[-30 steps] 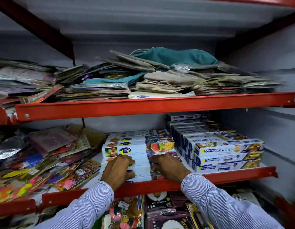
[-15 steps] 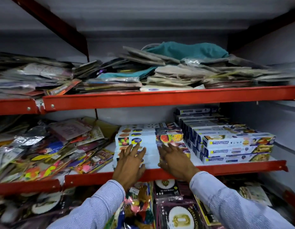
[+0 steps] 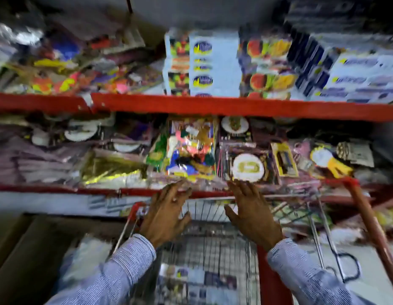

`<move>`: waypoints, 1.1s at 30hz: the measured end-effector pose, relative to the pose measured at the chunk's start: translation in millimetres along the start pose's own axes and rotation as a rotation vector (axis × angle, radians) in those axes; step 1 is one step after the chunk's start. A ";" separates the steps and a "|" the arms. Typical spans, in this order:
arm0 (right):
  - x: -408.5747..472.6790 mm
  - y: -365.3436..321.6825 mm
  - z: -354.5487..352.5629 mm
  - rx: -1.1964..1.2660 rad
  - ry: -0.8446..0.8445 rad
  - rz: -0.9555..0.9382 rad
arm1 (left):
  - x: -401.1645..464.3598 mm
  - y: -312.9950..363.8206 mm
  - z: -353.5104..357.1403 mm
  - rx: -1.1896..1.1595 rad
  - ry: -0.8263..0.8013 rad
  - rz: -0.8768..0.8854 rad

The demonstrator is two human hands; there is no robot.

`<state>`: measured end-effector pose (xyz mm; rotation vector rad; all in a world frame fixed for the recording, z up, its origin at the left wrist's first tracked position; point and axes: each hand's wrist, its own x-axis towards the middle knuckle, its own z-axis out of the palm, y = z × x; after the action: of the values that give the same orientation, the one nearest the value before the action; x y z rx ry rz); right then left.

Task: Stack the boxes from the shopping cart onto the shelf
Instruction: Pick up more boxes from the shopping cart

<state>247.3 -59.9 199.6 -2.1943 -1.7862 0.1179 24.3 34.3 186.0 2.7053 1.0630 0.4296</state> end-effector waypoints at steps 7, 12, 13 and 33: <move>-56.7 21.2 154.6 0.041 -0.470 0.093 | -82.3 -37.4 112.4 -0.101 -0.257 -0.196; -79.5 26.6 262.0 0.056 -0.875 0.140 | -119.8 -57.5 180.5 -0.155 -0.391 -0.283; -81.6 27.8 278.5 0.057 -0.930 0.142 | -124.4 -60.7 188.5 -0.182 -0.407 -0.282; -59.0 68.1 329.5 0.067 -0.755 0.009 | -140.6 -63.3 302.9 0.052 -0.959 0.257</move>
<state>214.3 -68.0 -140.3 -2.2698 -2.0640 1.1167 -11.0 -41.6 -143.4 2.5492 0.4449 -0.8047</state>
